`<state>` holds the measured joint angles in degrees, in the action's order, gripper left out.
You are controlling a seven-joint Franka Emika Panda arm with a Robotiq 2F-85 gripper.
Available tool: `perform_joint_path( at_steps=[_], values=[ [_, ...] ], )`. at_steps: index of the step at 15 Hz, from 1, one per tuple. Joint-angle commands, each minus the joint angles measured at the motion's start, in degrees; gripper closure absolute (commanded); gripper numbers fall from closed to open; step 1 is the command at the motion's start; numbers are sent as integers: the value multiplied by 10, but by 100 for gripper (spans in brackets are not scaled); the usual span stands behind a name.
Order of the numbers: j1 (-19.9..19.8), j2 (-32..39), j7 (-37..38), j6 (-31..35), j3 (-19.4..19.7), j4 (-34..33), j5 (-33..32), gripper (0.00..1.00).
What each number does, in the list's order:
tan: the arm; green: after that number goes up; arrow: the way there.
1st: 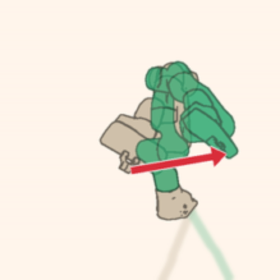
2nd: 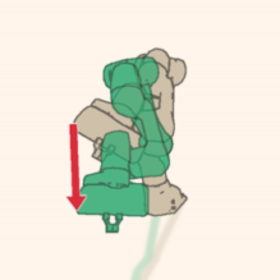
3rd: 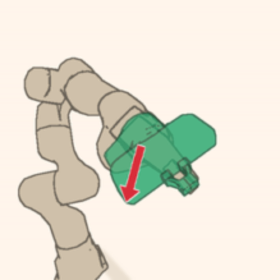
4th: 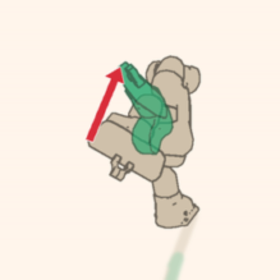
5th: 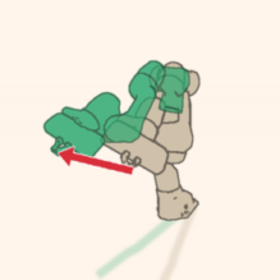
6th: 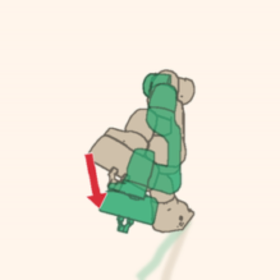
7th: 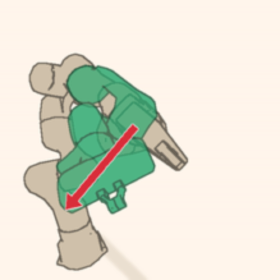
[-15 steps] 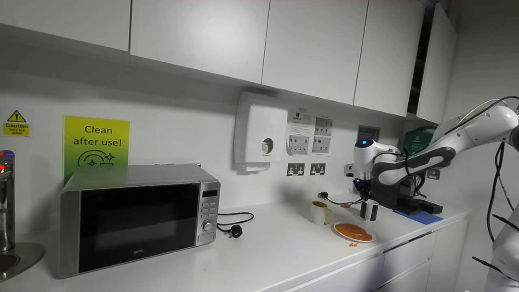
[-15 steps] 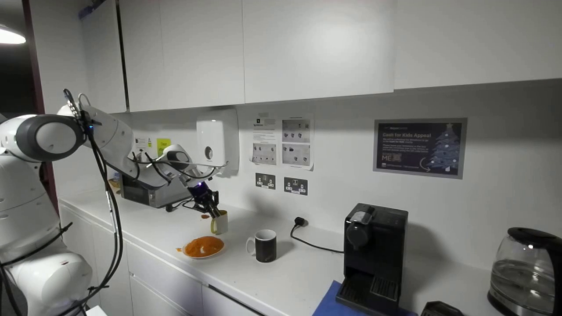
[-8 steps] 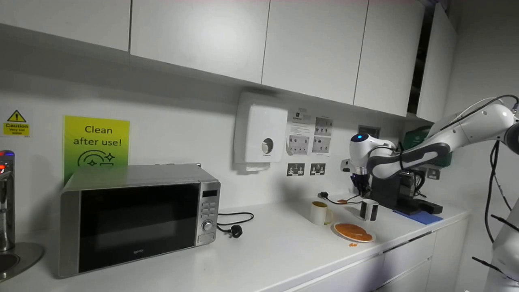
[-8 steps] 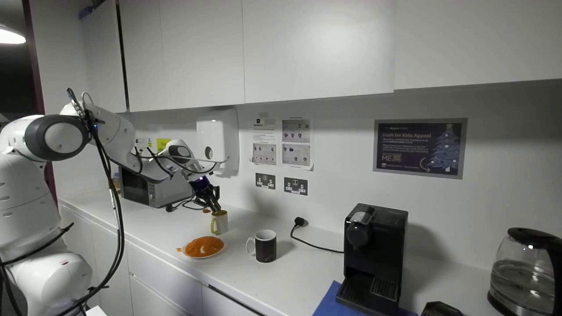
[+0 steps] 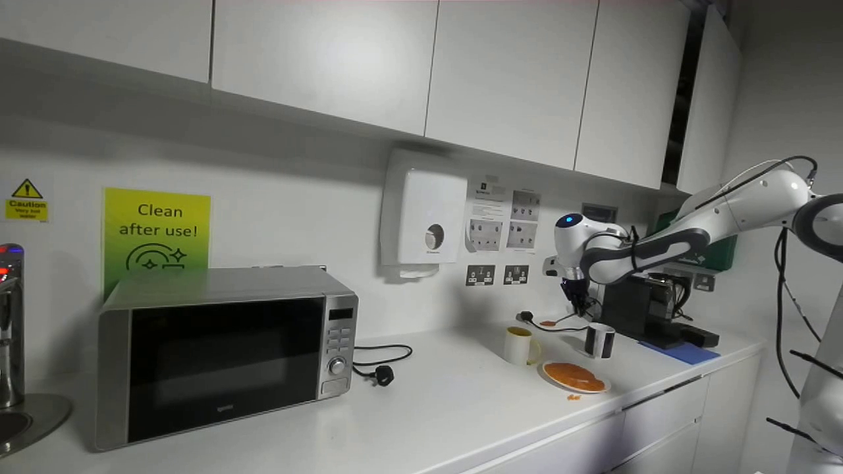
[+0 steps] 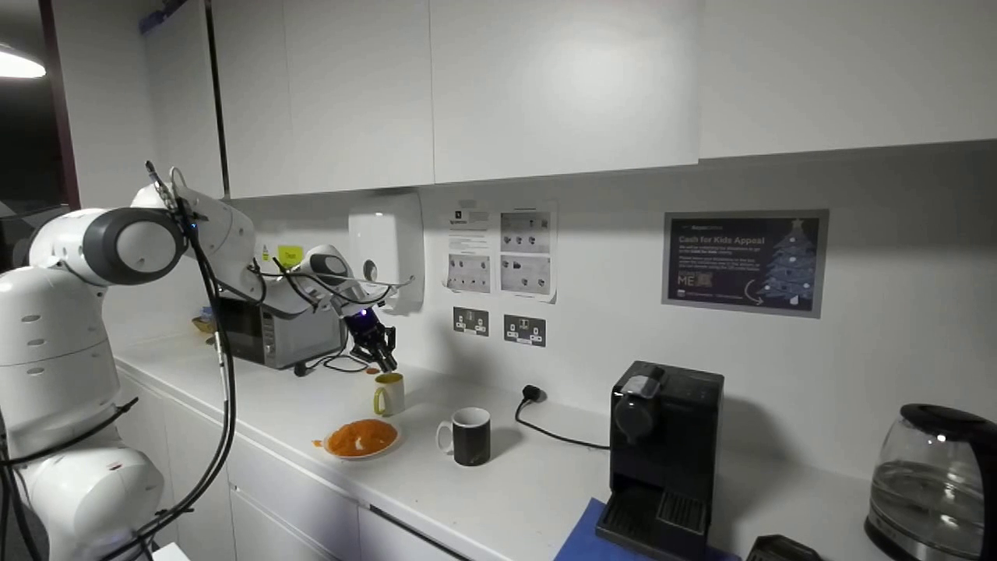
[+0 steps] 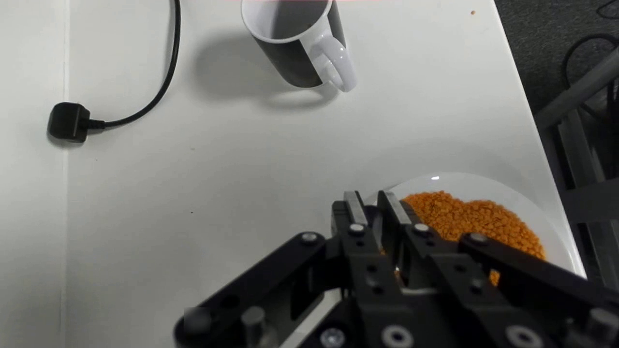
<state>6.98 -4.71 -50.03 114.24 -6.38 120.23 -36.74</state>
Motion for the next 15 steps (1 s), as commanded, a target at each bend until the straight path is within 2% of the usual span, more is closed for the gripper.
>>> perform_joint_path(
  at_steps=[1, 15],
  values=[
    [3, 30, 4, -35, -5, -51, 10, 97],
    [5, 97, 11, -54, -12, -130, 10, 97]
  ],
)
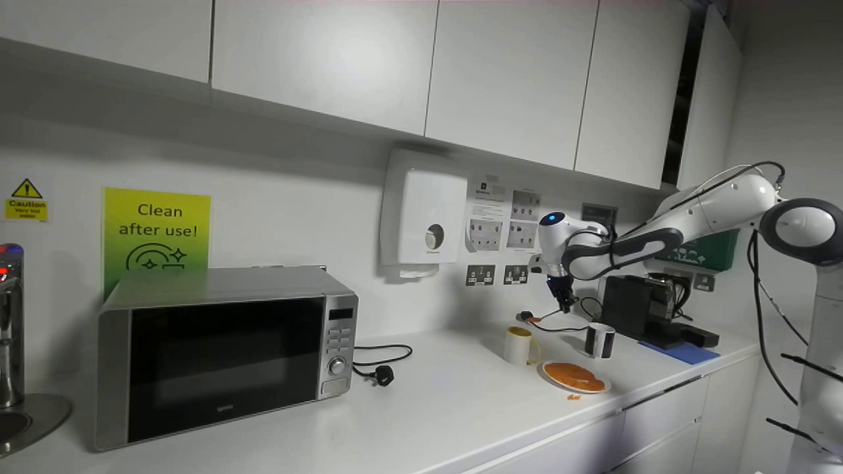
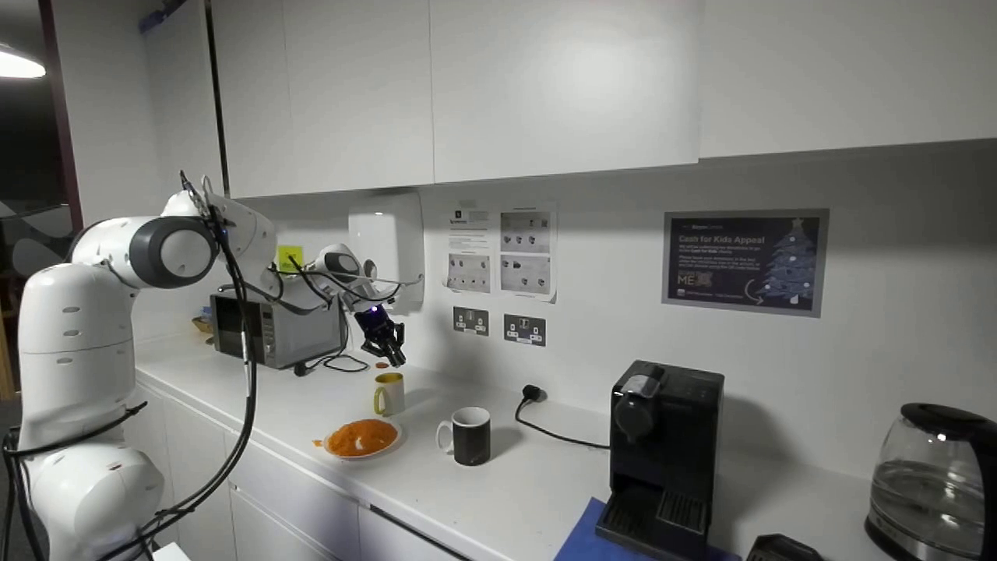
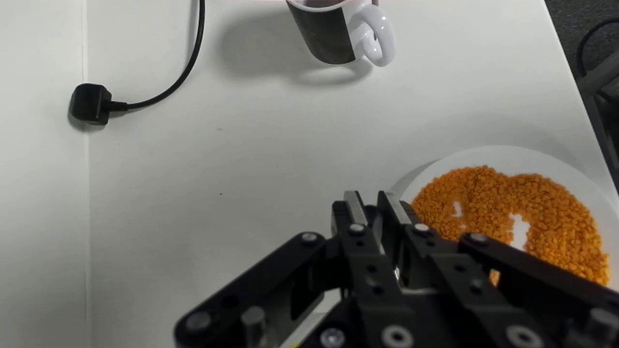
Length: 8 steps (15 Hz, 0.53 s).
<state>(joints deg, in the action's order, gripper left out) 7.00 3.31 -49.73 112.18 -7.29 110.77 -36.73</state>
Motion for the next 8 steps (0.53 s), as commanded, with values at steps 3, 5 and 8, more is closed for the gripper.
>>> perform_joint_path(
  at_steps=[3, 5, 8],
  values=[
    [5, 29, 7, -38, -4, -49, 10, 97],
    [7, 38, 7, -46, -5, -60, 10, 97],
    [10, 50, 8, -57, -6, -73, 9, 97]
  ],
)
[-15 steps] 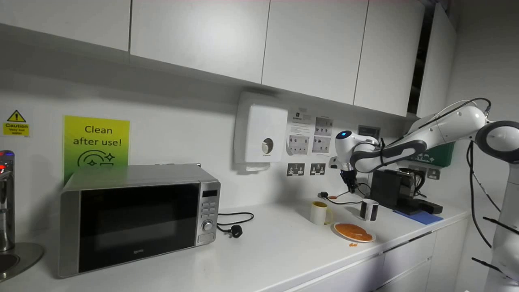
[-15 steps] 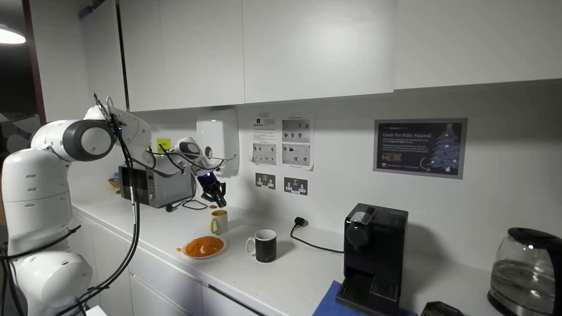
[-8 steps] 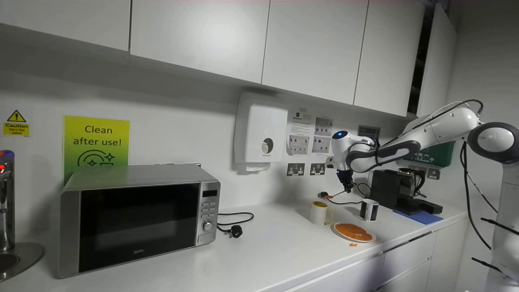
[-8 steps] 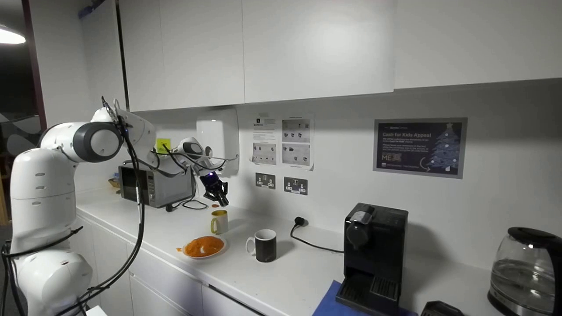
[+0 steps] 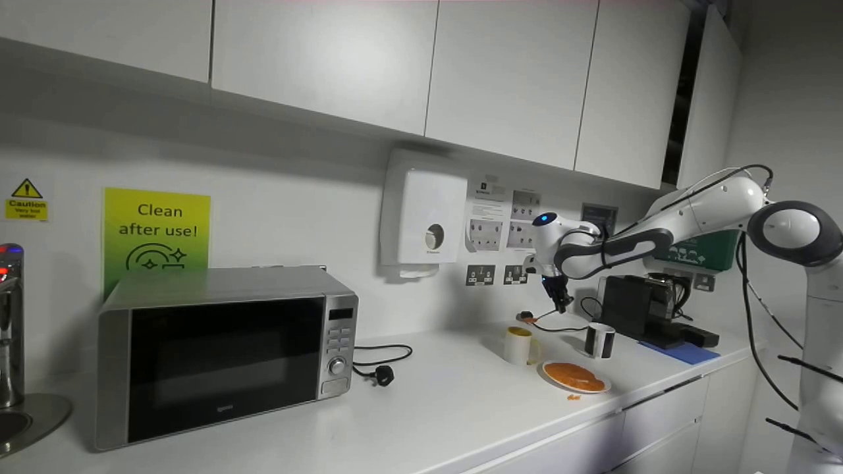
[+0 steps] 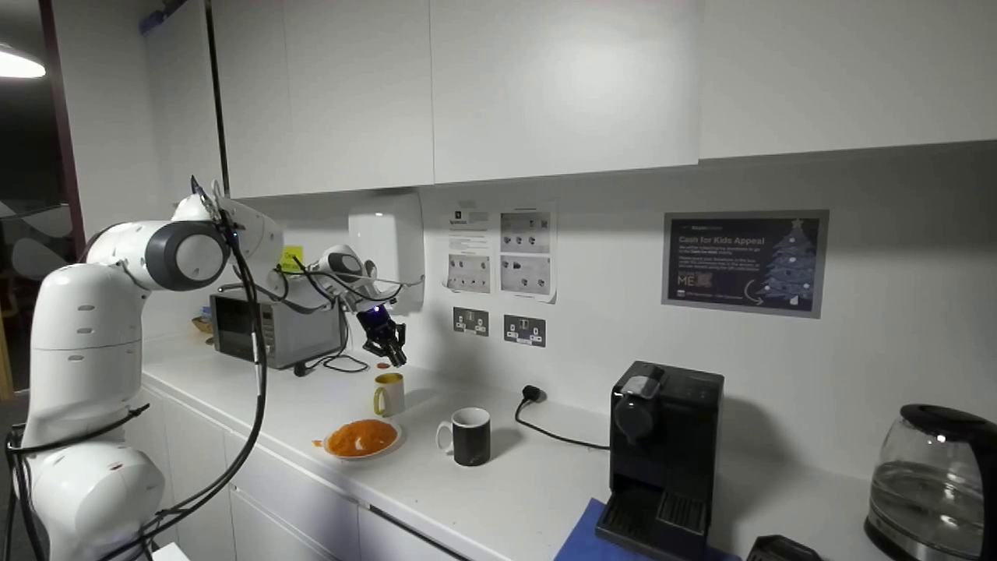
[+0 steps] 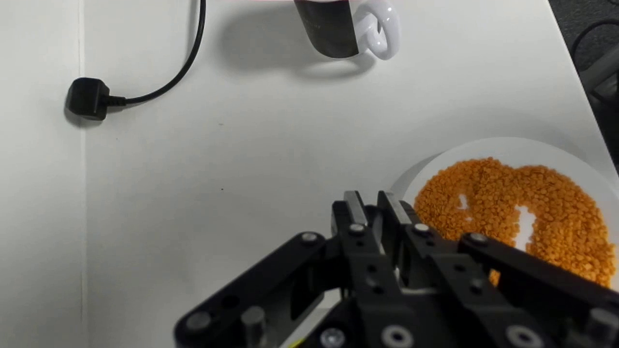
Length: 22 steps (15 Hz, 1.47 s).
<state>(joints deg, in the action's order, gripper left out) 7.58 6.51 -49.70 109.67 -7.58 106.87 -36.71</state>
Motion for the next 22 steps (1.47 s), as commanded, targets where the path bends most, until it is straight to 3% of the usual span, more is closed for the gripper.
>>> perform_joint_path(
  at_steps=[1, 22],
  values=[
    [4, 22, 7, -35, -3, -38, 9, 97],
    [9, 98, 3, -78, -3, -107, 13, 97]
  ],
)
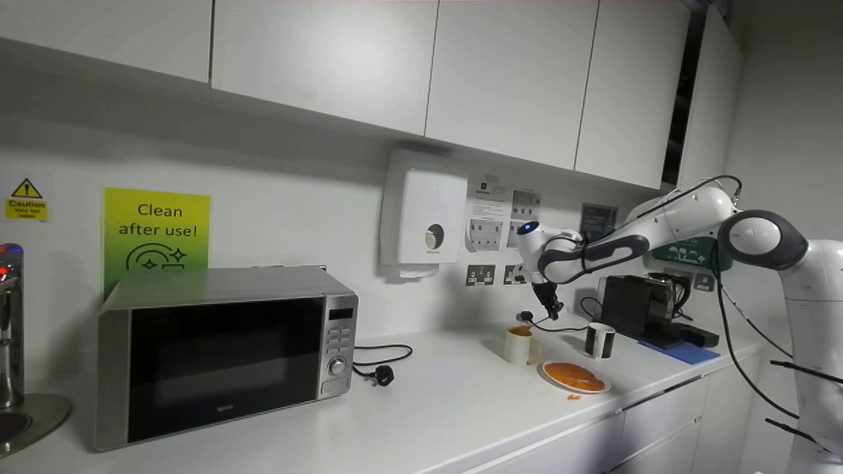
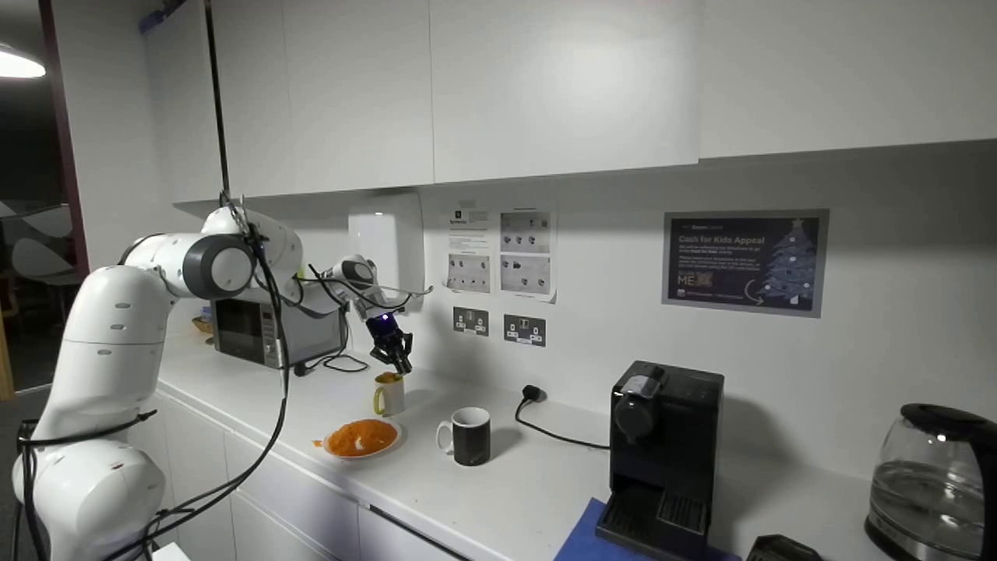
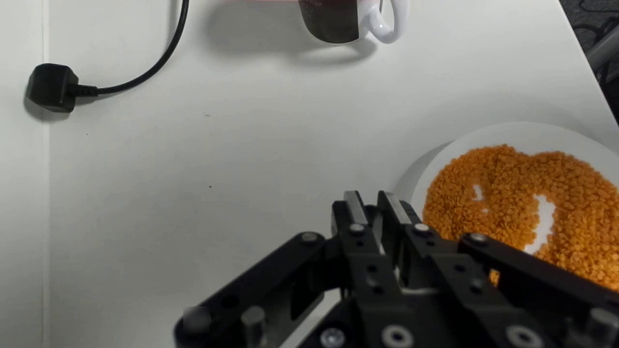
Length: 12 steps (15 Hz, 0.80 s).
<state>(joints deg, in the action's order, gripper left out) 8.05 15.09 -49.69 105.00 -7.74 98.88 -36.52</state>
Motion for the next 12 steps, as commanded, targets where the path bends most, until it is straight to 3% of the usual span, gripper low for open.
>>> perform_joint_path(
  at_steps=[1, 12],
  values=[
    [5, 14, 4, -33, -1, -29, 11, 97],
    [13, 41, 0, -72, -6, -73, 18, 97]
  ],
)
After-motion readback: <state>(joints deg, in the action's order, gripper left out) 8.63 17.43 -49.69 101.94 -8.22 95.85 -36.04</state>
